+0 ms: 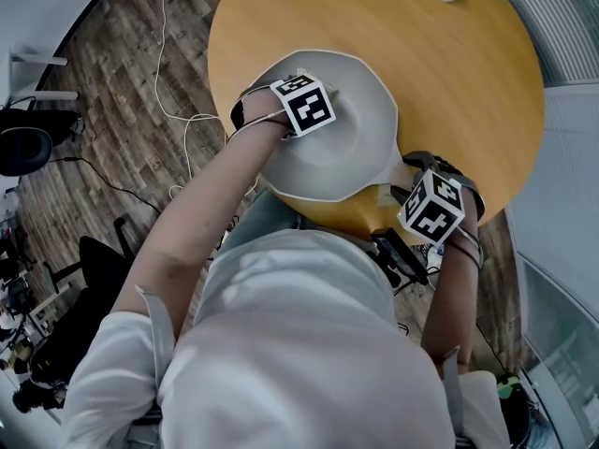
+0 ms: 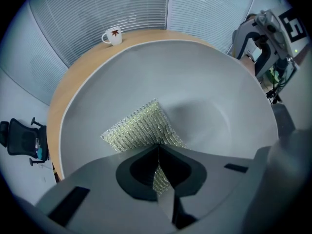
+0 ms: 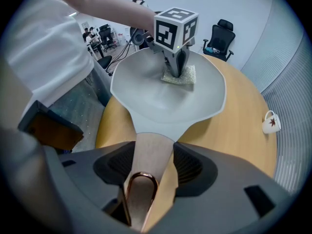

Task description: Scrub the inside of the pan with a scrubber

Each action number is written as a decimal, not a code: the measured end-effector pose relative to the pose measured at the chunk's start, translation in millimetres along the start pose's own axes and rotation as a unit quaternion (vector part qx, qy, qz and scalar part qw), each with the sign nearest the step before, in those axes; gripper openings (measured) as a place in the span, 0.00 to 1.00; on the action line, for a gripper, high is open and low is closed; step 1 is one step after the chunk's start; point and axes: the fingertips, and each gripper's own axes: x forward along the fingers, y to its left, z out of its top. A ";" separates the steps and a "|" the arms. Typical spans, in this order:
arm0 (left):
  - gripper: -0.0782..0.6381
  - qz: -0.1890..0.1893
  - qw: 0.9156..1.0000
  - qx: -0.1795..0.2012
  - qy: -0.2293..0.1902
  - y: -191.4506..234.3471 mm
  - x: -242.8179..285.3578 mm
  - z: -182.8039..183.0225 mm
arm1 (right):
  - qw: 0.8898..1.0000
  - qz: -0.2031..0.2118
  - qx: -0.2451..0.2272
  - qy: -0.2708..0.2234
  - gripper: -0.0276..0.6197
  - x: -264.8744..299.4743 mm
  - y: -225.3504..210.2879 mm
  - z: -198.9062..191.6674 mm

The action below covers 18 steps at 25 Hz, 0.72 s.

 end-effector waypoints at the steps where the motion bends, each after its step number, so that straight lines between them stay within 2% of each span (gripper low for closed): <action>1: 0.13 -0.005 1.000 0.000 0.001 -1.4 -0.4 -1.8 | 1.000 0.000 0.000 0.000 0.42 -0.2 -0.3 -0.2; 12: 0.13 -0.041 0.998 0.017 0.033 -18.9 -3.3 -16.6 | 1.000 -0.005 0.002 0.004 0.42 -2.9 -1.9 -2.5; 18: 0.13 -0.080 0.995 0.032 0.055 -33.3 -3.9 -26.6 | 1.000 -0.007 0.001 0.006 0.42 -1.9 -4.0 -2.7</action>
